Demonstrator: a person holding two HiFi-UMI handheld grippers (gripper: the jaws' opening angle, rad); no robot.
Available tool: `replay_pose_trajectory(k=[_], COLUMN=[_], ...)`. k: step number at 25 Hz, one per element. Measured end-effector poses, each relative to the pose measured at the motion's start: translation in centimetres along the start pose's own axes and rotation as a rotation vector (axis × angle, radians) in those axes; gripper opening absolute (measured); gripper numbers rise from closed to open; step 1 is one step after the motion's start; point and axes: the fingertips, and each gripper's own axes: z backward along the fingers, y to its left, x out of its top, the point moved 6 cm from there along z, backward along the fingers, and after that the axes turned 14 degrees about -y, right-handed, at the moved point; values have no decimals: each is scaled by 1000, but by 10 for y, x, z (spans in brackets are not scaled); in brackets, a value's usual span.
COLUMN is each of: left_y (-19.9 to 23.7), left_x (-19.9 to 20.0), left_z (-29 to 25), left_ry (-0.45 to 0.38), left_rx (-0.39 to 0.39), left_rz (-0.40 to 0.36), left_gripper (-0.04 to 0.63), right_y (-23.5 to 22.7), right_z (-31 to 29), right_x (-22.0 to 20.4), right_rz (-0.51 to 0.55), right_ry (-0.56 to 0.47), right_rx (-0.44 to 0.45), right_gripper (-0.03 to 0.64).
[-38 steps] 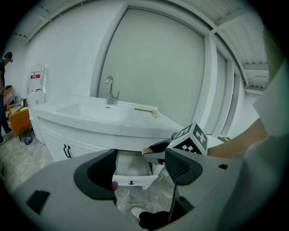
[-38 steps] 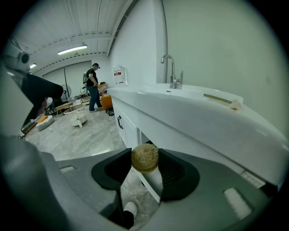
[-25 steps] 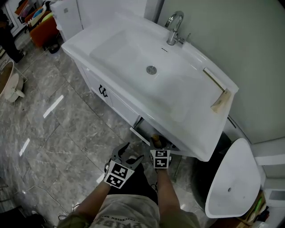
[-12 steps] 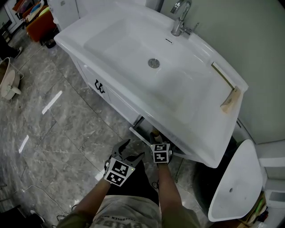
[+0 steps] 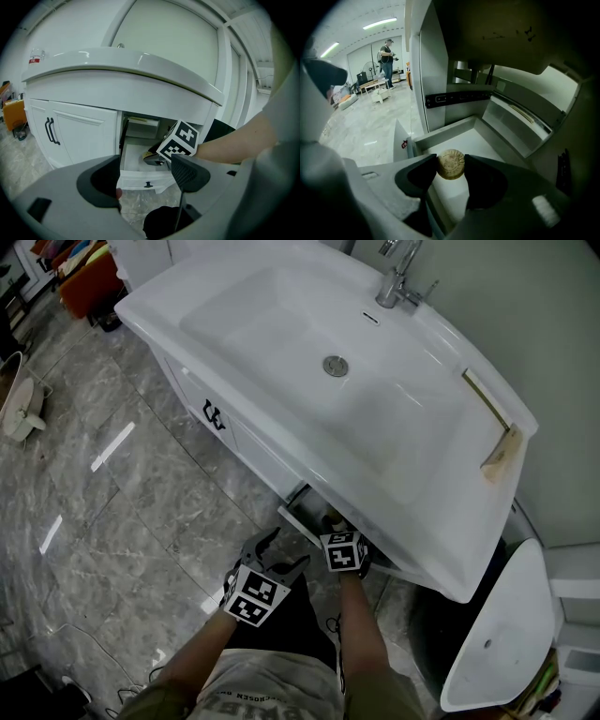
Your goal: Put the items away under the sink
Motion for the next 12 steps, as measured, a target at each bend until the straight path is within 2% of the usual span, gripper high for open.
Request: replay_pose_trajectory(k=[6, 12], left_y=[4, 10], left_x=[-4, -7], left_z=[-6, -13], left_ry=[8, 5], left_rx=[-3, -1], left_rz=[-3, -8], left_gripper=[330, 330], right_y=[-3, -6], right_z=[-13, -19], right_x=[-8, -15], right_rz=[22, -25], right_ry=[63, 149], right_rx=[10, 16], right_gripper=[189, 189])
